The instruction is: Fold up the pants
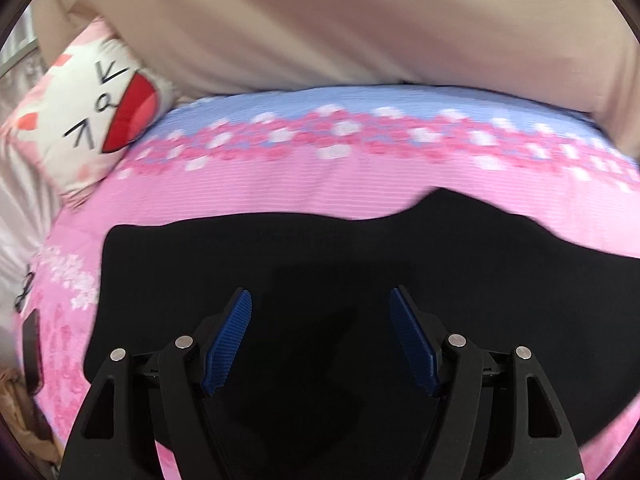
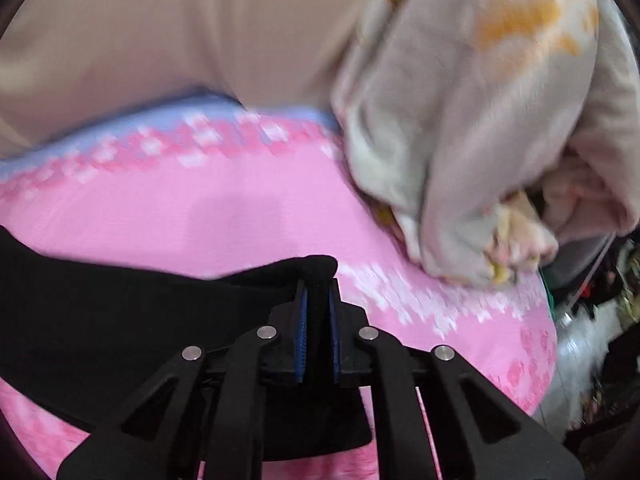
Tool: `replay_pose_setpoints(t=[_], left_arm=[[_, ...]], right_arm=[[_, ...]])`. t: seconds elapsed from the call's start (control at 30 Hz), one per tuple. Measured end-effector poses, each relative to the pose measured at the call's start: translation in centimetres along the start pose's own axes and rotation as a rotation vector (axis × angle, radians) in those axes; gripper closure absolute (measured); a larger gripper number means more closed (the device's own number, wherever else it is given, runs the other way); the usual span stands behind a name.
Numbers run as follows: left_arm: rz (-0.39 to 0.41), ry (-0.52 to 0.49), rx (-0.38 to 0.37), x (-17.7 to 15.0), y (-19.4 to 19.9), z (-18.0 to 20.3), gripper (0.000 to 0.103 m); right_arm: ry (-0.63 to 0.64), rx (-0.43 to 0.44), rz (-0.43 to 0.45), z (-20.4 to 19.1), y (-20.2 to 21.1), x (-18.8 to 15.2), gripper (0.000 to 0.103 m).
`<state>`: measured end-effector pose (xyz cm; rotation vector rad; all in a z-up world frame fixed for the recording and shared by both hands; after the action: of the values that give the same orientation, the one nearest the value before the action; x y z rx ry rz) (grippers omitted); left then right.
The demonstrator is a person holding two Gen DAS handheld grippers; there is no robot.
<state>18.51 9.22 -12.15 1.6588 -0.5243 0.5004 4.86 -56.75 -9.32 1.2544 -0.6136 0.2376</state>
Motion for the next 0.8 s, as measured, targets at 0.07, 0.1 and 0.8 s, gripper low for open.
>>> replay_pose_setpoints(t=[0.07,0.1,0.8], left_arm=[[-0.026,0.017,0.045,-0.1,-2.3,-1.4,0.034],[-0.051,0.029,0.065,-0.4,-3.6,-2.2,0.033],[0.006,0.275,0.161,-5.2,1.6,-23.3,0.026]], right_arm=[[-0.007,0.001,0.052,-0.4,0.9,0.0,0.082],[-0.035,-0.004,0.062,-0.2,1.5,0.1,0.082],[0.657,0.803,0.053,-57.1,13.1,-1.2,0.080]])
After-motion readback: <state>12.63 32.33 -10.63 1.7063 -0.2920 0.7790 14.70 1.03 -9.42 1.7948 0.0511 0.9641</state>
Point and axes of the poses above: each gripper's, at about its wrist camera, not at the fingertips, and y roughly against the way its jaws point, z to its right, x to its top, the point moved 10 cm from there along -y, roughly the way its jaws point, and after that the axes turned 1 degree about -z, right-handed, at the moved point
